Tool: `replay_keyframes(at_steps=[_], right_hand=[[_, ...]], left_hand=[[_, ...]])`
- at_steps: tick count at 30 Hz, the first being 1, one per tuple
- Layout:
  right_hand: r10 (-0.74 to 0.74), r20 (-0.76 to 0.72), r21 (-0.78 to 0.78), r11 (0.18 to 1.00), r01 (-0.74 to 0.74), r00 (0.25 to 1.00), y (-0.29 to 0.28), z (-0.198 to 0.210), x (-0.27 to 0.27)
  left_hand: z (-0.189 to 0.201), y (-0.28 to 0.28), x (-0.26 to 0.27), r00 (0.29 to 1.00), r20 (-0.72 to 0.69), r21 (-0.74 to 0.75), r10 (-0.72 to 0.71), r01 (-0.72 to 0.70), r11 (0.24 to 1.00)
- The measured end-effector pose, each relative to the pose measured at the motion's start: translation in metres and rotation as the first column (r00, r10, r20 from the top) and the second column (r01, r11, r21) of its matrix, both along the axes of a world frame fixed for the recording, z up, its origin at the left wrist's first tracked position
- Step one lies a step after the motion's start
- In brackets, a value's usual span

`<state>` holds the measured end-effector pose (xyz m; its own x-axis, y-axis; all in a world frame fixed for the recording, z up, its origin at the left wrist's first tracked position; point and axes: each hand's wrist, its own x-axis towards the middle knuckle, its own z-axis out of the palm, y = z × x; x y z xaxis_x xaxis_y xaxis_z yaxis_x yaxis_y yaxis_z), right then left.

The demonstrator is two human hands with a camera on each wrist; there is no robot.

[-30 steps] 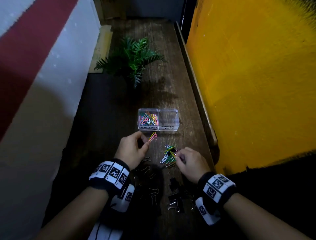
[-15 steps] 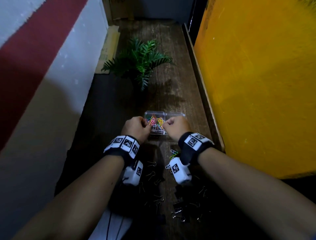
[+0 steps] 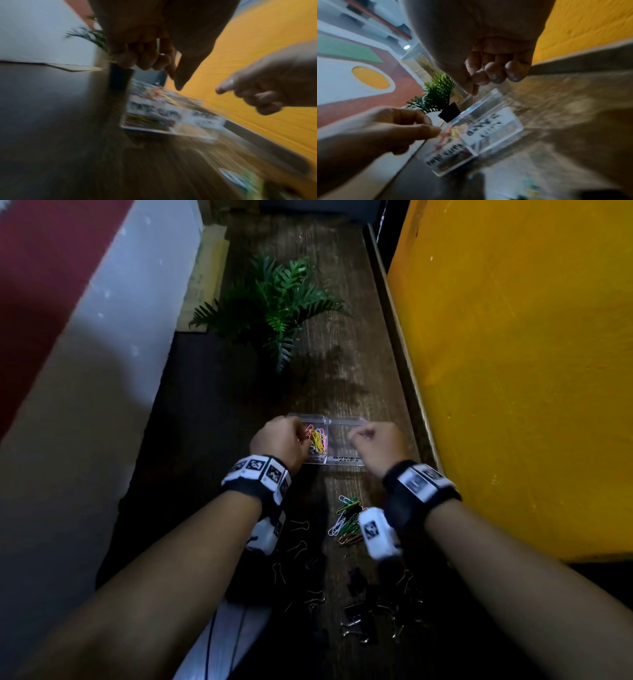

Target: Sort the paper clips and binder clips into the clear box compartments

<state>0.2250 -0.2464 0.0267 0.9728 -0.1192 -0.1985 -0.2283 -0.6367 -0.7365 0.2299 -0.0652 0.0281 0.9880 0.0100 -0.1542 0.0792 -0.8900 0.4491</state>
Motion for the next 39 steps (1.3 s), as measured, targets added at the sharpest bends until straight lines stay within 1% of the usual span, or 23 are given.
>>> replay_keyframes(at_steps=[2, 3, 5, 7, 9, 10, 12, 14, 16, 18, 21, 25, 28, 31, 33, 36, 39], right_hand=[[0.019, -0.022, -0.044, 0.999, -0.020, 1.000, -0.026, -0.002, -0.027], [0.049, -0.046, -0.080, 0.995, -0.052, 0.998, -0.036, -0.004, -0.043], [0.130, -0.089, -0.175, 0.974, -0.144, 0.988, -0.052, -0.014, -0.072], [0.217, -0.111, -0.241, 0.941, -0.238, 0.970, -0.058, -0.025, -0.093], [0.297, -0.101, -0.274, 0.909, -0.313, 0.950, -0.057, -0.035, -0.107], [0.341, -0.075, -0.287, 0.893, -0.348, 0.937, -0.055, -0.038, -0.111], [0.431, -0.037, -0.327, 0.847, -0.418, 0.902, -0.048, -0.043, -0.113], [0.471, -0.082, -0.387, 0.797, -0.464, 0.878, -0.040, -0.043, -0.106], [0.477, -0.142, -0.427, 0.762, -0.488, 0.868, -0.035, -0.043, -0.098], [0.477, -0.145, -0.426, 0.760, -0.490, 0.867, -0.033, -0.044, -0.094], [0.482, -0.099, -0.417, 0.774, -0.476, 0.870, -0.035, -0.043, -0.094], [0.472, -0.095, -0.413, 0.783, -0.466, 0.877, -0.044, -0.042, -0.108], [0.437, -0.112, -0.431, 0.788, -0.440, 0.892, -0.053, -0.044, -0.123], [0.389, -0.117, -0.438, 0.806, -0.399, 0.914, -0.059, -0.045, -0.134], [0.370, -0.103, -0.439, 0.816, -0.376, 0.923, -0.059, -0.045, -0.137], [0.360, -0.064, -0.439, 0.827, -0.350, 0.931, -0.054, -0.042, -0.131], [0.385, -0.045, -0.468, 0.807, -0.360, 0.922, -0.043, -0.034, -0.113]], left_hand=[[-0.005, -0.010, -0.016, 0.992, 0.065, -0.058, -0.104, 0.108, 0.992], [-0.010, -0.017, -0.026, 0.984, 0.053, -0.072, -0.171, 0.175, 0.982], [-0.021, -0.029, -0.045, 0.958, -0.033, -0.069, -0.286, 0.283, 0.957], [-0.036, -0.038, -0.061, 0.929, -0.136, -0.062, -0.345, 0.339, 0.939], [-0.047, -0.042, -0.073, 0.909, -0.225, -0.058, -0.350, 0.347, 0.936], [-0.051, -0.043, -0.077, 0.908, -0.243, -0.055, -0.340, 0.337, 0.940], [-0.055, -0.041, -0.084, 0.925, -0.235, -0.058, -0.298, 0.293, 0.954], [-0.055, -0.039, -0.089, 0.944, -0.214, -0.054, -0.250, 0.244, 0.968], [-0.054, -0.038, -0.094, 0.946, -0.226, -0.059, -0.231, 0.224, 0.973], [-0.053, -0.038, -0.098, 0.935, -0.263, -0.068, -0.237, 0.227, 0.972], [-0.051, -0.038, -0.102, 0.928, -0.298, -0.052, -0.223, 0.217, 0.975], [-0.044, -0.038, -0.102, 0.913, -0.337, 0.003, -0.232, 0.247, 0.969], [-0.041, -0.038, -0.103, 0.902, -0.368, 0.055, -0.226, 0.264, 0.963], [-0.041, -0.036, -0.105, 0.908, -0.364, 0.100, -0.205, 0.257, 0.961], [-0.039, -0.035, -0.108, 0.912, -0.365, 0.105, -0.188, 0.241, 0.965], [-0.034, -0.030, -0.111, 0.929, -0.337, 0.073, -0.156, 0.191, 0.979], [-0.029, -0.026, -0.116, 0.948, -0.293, 0.022, -0.125, 0.137, 0.990]])
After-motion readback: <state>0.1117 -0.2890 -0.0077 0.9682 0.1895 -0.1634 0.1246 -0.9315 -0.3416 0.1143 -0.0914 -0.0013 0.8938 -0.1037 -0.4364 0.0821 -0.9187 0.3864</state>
